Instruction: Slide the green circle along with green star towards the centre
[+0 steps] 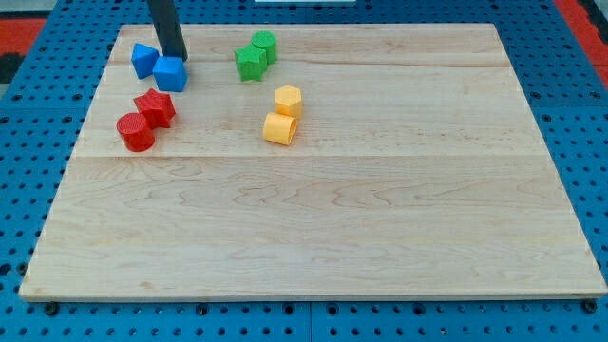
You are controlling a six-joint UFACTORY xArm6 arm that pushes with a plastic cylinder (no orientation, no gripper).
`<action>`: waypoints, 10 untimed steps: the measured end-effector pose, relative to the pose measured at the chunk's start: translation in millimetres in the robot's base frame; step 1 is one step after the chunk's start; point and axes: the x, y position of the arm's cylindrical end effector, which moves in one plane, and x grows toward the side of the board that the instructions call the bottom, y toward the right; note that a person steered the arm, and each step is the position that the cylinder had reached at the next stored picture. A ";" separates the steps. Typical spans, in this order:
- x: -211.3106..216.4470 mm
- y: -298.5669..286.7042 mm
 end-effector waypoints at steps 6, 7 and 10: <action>20.4 111.2; 32.2 105.9; -3.3 85.3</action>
